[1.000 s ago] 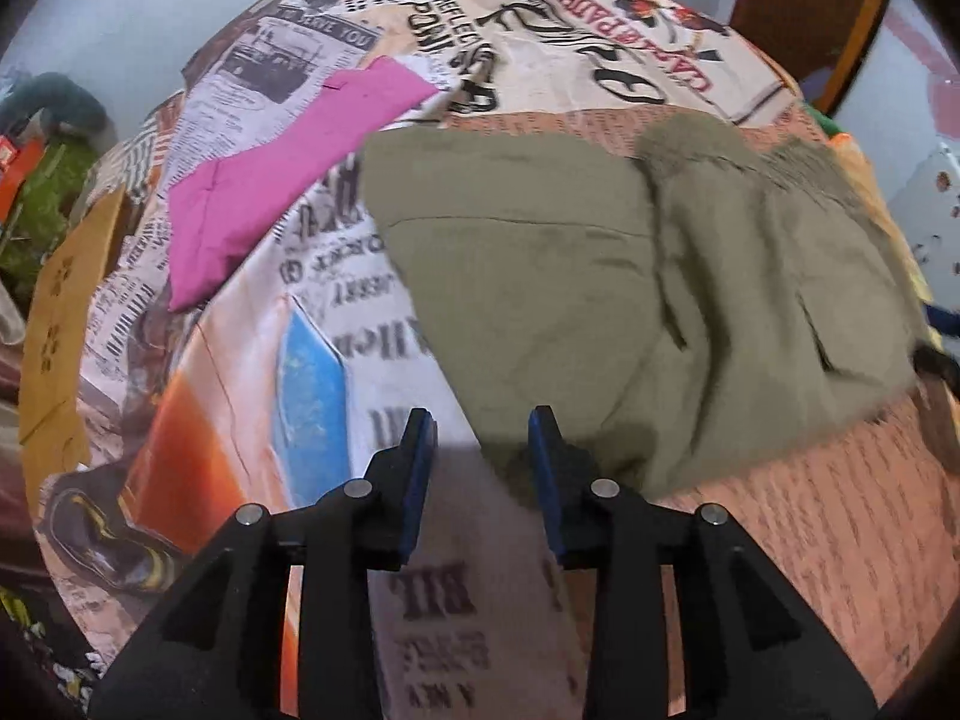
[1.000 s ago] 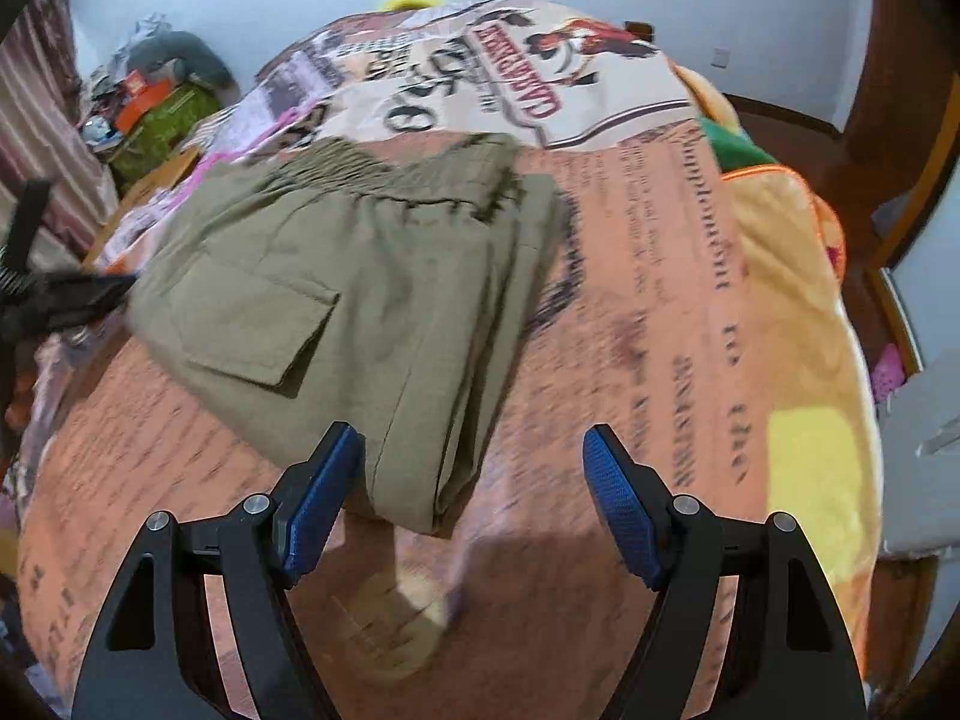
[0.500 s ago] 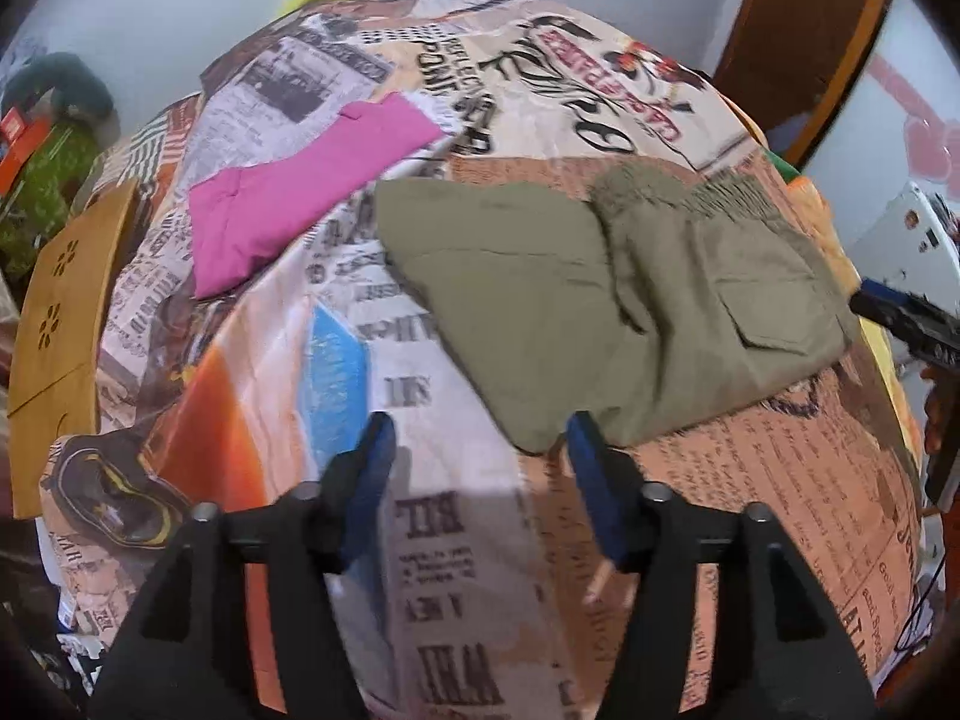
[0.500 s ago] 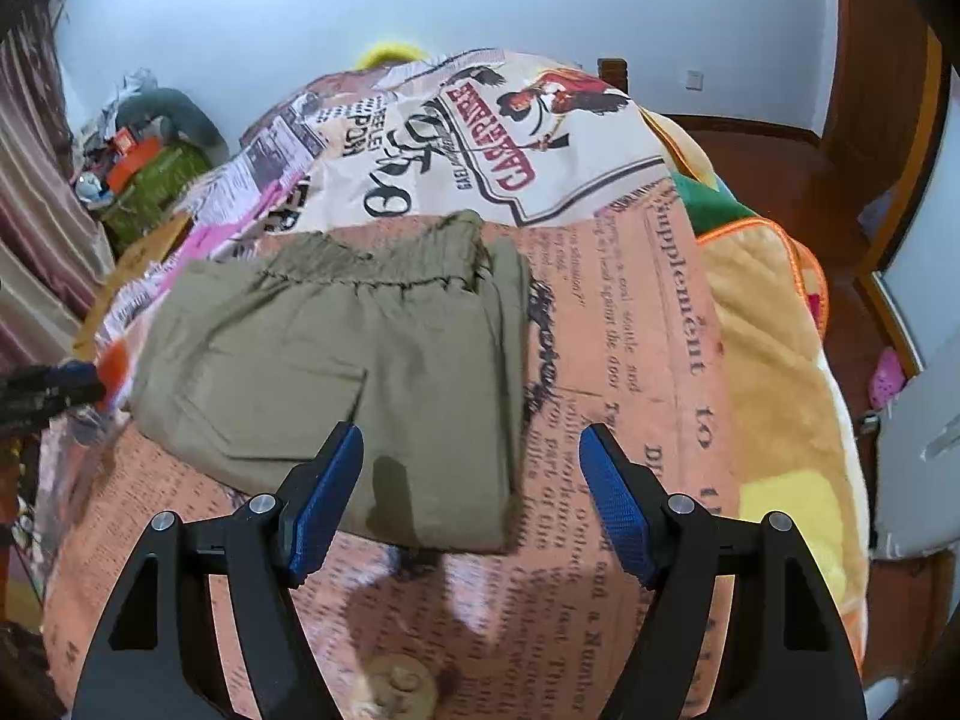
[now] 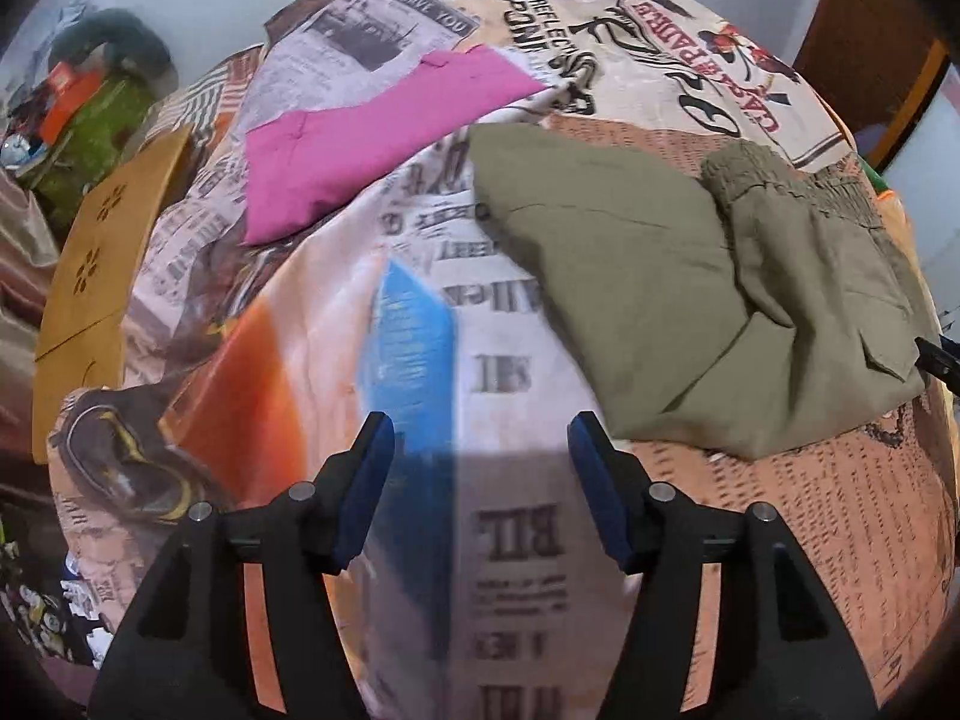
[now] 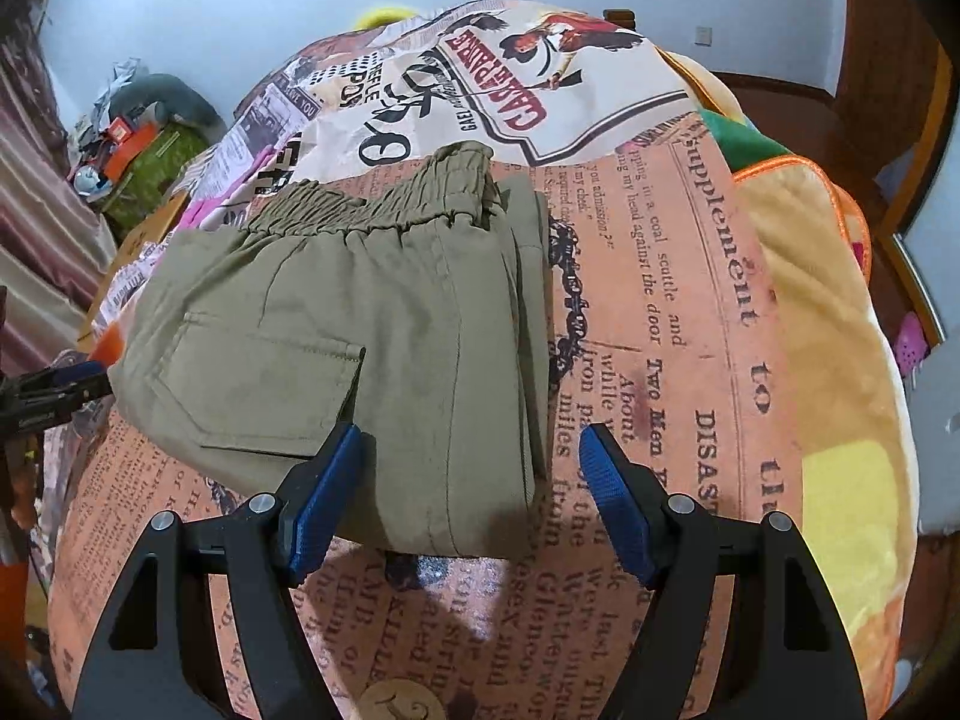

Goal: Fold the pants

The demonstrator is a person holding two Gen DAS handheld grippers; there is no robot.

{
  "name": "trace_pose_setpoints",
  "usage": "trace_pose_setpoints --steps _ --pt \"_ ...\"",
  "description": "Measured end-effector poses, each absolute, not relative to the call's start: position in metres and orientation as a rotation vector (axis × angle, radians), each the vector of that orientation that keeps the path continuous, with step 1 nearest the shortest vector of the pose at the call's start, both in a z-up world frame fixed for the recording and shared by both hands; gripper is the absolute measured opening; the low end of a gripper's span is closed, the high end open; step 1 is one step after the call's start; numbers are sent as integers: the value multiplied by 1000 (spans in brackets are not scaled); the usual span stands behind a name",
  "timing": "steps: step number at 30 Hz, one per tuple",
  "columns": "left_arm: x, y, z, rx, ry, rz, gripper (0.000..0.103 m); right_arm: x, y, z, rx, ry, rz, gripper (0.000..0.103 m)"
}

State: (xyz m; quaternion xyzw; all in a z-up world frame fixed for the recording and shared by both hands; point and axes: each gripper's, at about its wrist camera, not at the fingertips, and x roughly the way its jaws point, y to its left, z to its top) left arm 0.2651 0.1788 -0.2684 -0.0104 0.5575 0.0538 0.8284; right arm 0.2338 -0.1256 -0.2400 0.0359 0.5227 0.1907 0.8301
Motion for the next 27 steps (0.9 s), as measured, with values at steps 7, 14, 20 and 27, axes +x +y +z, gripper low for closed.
trace_pose_setpoints --steps 7,14,20,27 --pt "260 166 -239 -69 1111 28 61 234 -126 -229 95 1078 411 71" --pt "277 115 -233 -94 1088 -107 61 236 -113 -205 88 1002 453 71" --pt "301 65 -221 -70 1037 -190 50 242 -94 -192 48 946 489 71" --pt "331 40 -259 -4 1113 -178 28 256 -82 -193 19 939 531 69"
